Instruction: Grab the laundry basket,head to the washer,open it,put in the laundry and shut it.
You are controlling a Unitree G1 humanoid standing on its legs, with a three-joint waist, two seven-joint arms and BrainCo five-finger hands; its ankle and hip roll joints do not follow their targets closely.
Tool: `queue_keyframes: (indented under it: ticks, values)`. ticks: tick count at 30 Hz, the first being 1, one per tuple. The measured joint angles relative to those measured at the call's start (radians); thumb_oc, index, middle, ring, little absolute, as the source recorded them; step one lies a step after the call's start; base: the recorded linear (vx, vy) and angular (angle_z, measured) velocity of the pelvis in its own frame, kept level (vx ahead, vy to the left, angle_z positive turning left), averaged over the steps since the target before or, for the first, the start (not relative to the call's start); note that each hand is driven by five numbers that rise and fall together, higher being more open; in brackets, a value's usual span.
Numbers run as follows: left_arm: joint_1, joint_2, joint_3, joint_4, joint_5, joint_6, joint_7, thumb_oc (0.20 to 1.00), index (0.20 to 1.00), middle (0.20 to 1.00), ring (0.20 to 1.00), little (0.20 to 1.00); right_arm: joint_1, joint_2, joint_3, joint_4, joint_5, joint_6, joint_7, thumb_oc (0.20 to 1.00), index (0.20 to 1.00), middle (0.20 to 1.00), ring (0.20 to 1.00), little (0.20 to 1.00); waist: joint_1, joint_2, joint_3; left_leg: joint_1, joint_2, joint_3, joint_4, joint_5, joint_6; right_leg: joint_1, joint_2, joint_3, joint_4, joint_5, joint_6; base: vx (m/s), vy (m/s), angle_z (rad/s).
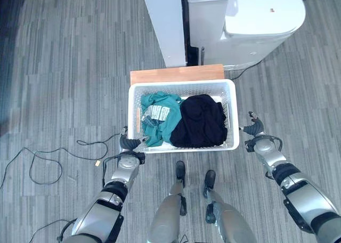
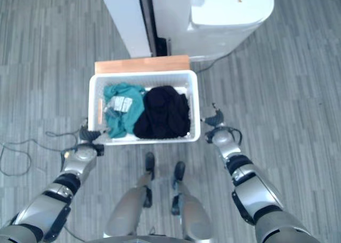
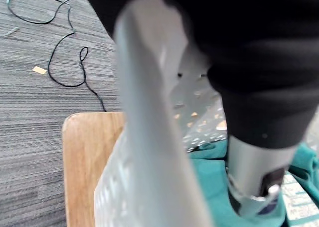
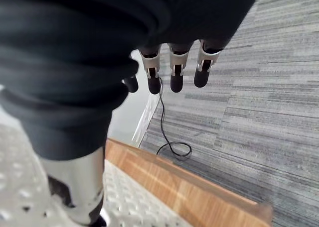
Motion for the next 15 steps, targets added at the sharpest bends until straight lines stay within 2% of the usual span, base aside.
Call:
queue_keyframes:
  ticks: [1, 6, 12, 15]
  values:
    - [-0.007, 0.008, -0.015, 0.001, 0.0, 0.001, -0.001, 0.2, 0.2, 0.2, 0.2, 0.2, -0.008, 0.005, 0.001, 0.005, 0.0, 0.001, 0.0, 0.2, 0.2, 0.2, 0.2, 0.2, 0.0, 0.001, 0.0, 0.0, -0.001, 0.0, 0.0, 0.0, 0.0, 0.0, -0.001, 0.0, 0.0, 0.0, 0.0, 0.0, 0.0, 0.0]
    - [-0.03, 0.019, -0.019, -0.006, 0.001, 0.016, -0.02, 0.2, 0.2, 0.2, 0.2, 0.2, -0.001, 0.008, -0.009, -0.035, 0.027, 0.0, 0.005, 0.2, 0.2, 0.2, 0.2, 0.2, -0.008, -0.003, 0.002, 0.001, -0.004, 0.001, 0.0, 0.0, 0.0, 0.0, -0.004, 0.005, 0.002, 0.0, 0.0, 0.0, 0.0, 0.0]
    - [0.03, 0.033, -0.008, -0.089, 0.009, 0.026, -0.022, 0.2, 0.2, 0.2, 0.2, 0.2, 0.072, 0.008, -0.016, -0.136, 0.027, 0.0, -0.001, 0.2, 0.2, 0.2, 0.2, 0.2, -0.016, -0.018, 0.01, 0.021, -0.004, 0.003, 0.0, 0.0, 0.001, 0.019, -0.005, 0.008, 0.001, 0.0, 0.0, 0.0, 0.0, 0.0]
    - [0.092, 0.033, 0.003, -0.151, 0.017, 0.036, -0.022, 0.2, 0.2, 0.2, 0.2, 0.2, 0.138, 0.006, -0.06, -0.208, 0.025, -0.001, -0.001, 0.2, 0.2, 0.2, 0.2, 0.2, -0.02, -0.024, 0.012, 0.039, -0.006, 0.005, 0.0, 0.0, 0.001, 0.037, -0.007, 0.014, -0.002, 0.0, 0.0, 0.0, -0.004, -0.03]
